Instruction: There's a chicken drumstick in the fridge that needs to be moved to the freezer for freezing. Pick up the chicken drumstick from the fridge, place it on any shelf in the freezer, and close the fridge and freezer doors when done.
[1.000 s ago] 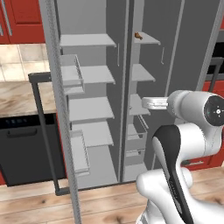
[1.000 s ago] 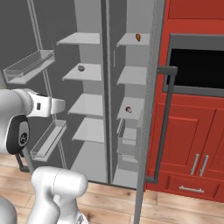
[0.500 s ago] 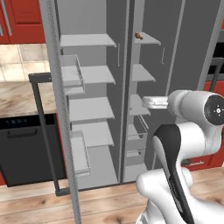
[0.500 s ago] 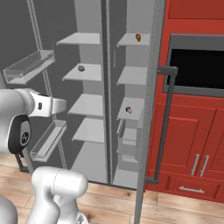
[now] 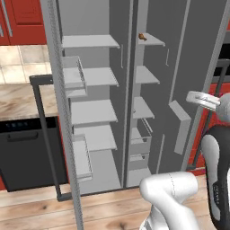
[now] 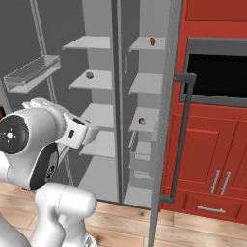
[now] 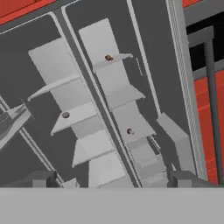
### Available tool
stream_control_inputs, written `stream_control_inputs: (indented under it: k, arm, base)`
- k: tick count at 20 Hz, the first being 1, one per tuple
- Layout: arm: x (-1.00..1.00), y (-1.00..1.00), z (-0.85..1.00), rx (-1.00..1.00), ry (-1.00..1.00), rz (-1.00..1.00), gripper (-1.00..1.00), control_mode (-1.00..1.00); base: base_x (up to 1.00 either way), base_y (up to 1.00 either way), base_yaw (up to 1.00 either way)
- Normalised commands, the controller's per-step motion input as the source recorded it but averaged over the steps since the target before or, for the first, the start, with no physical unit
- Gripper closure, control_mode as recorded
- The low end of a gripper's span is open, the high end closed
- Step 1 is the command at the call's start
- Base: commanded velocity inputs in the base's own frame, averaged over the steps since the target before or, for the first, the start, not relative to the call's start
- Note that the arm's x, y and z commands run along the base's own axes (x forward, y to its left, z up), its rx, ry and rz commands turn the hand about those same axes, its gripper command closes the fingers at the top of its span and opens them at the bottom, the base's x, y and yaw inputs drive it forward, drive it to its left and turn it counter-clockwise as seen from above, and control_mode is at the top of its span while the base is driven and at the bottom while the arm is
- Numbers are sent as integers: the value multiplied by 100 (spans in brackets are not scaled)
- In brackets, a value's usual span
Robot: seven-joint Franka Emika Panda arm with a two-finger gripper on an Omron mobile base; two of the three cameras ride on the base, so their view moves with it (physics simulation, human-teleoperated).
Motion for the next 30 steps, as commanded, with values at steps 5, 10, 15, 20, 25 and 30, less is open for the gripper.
stream_control_inputs:
  k: [5,10,15,20,25,30]
  arm:
    - [-13,-96,-18,43,-5,-16,-100,-100]
    - [5,-59,-21,26,7,-10,-100,-100]
    - [19,-49,-31,1,6,0,-100,-100]
    - [18,-62,-15,1,0,2,-100,-100]
    - [22,-58,-10,2,0,1,-100,-100]
    - [24,-55,-21,10,0,0,-100,-100]
  base:
    - [0,0,0]
    - [0,0,0]
    - [0,0,0]
    - [0,0,0]
    - [0,0,0]
    - [0,0,0]
